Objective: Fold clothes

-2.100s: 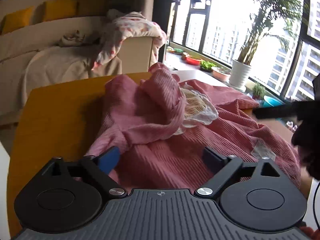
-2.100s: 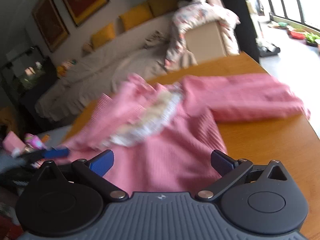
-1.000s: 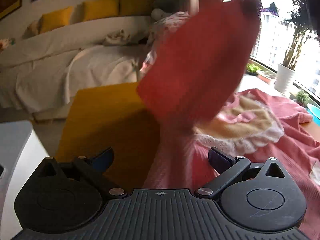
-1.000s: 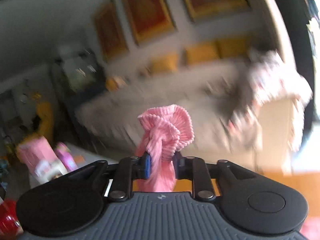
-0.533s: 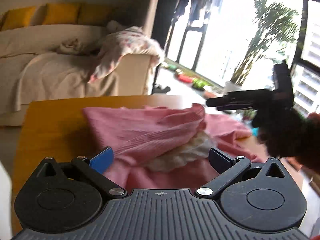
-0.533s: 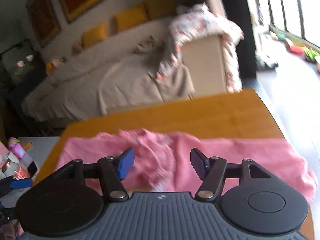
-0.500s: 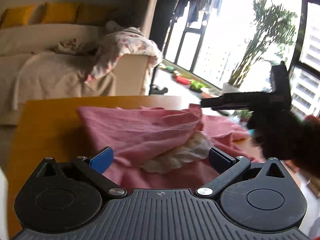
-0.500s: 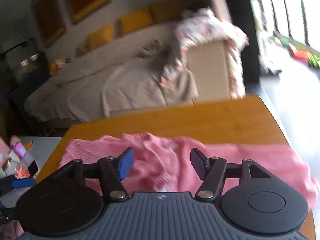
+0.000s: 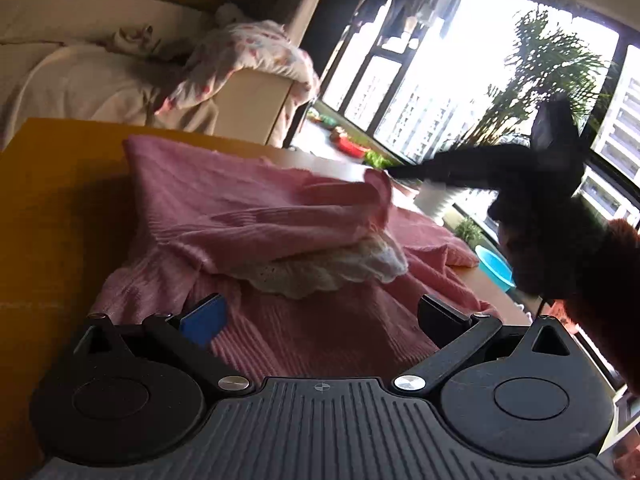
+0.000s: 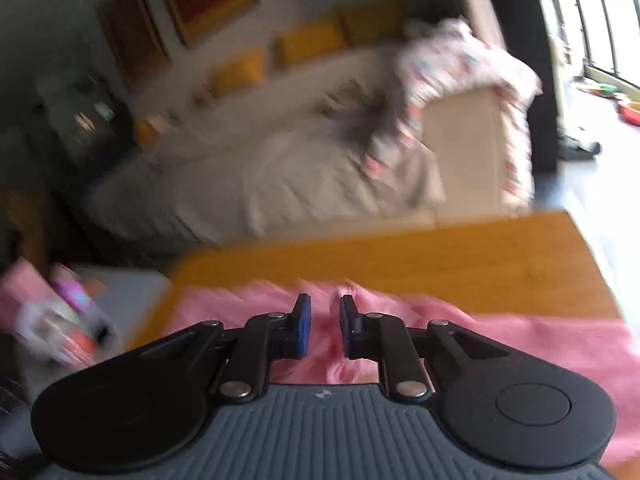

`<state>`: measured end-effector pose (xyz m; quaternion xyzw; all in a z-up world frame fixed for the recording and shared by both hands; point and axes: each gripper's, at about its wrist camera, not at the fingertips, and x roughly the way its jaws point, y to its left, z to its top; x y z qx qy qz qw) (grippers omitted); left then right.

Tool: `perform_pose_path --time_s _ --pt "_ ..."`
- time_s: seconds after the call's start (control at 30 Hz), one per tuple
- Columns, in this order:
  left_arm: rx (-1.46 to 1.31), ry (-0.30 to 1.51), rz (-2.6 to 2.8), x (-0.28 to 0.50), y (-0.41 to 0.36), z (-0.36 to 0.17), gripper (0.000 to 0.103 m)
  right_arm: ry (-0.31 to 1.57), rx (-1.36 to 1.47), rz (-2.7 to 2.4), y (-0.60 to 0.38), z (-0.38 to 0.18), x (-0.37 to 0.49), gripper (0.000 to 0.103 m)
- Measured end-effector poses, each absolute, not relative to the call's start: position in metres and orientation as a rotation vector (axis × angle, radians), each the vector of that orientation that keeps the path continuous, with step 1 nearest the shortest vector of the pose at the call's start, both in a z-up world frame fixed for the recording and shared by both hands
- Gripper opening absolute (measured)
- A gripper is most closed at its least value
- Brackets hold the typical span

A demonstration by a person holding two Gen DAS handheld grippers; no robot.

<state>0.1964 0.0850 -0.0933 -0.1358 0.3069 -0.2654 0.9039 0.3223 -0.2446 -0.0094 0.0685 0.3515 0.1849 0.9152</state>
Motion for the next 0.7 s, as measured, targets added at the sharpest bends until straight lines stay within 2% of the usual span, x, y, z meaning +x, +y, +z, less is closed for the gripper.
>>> perform_pose_path --time_s 0.13,0.2,0.27,0.33,0.37,0.53,0.6,0.67,0.7 --pt "-0.295 0.658 -0.519 0.200 0.089 -0.095 0.103 0.742 0.035 0.203 -0.256 -0.037 0.314 0.017" --pt "-0.293 0.659 -0.510 0.200 0.089 -0.095 0.103 0.705 0.128 0.245 -0.262 -0.031 0.304 0.026" --pt "-0.284 0.659 -0.501 0.199 0.087 -0.095 0.103 0.626 0.181 0.323 -0.257 -0.018 0.290 0.051" --pt "-0.280 0.659 -0.489 0.198 0.085 -0.095 0.103 0.544 0.167 0.425 -0.239 -0.009 0.281 0.067" --pt "-0.280 0.659 -0.483 0.198 0.084 -0.095 0.103 0.542 0.172 0.477 -0.231 -0.010 0.281 0.069" --pt "-0.283 0.657 -0.473 0.193 0.083 -0.095 0.103 0.712 0.139 0.482 -0.203 -0.047 0.305 0.068" --pt "-0.296 0.654 -0.476 0.193 0.085 -0.095 0.103 0.720 0.139 0.440 -0.212 -0.059 0.308 0.067" --pt "-0.308 0.653 -0.479 0.193 0.087 -0.096 0.103 0.735 0.214 0.404 -0.230 -0.057 0.307 0.059" --pt "-0.312 0.652 -0.480 0.193 0.088 -0.096 0.103 0.742 0.273 0.384 -0.243 -0.054 0.304 0.059"
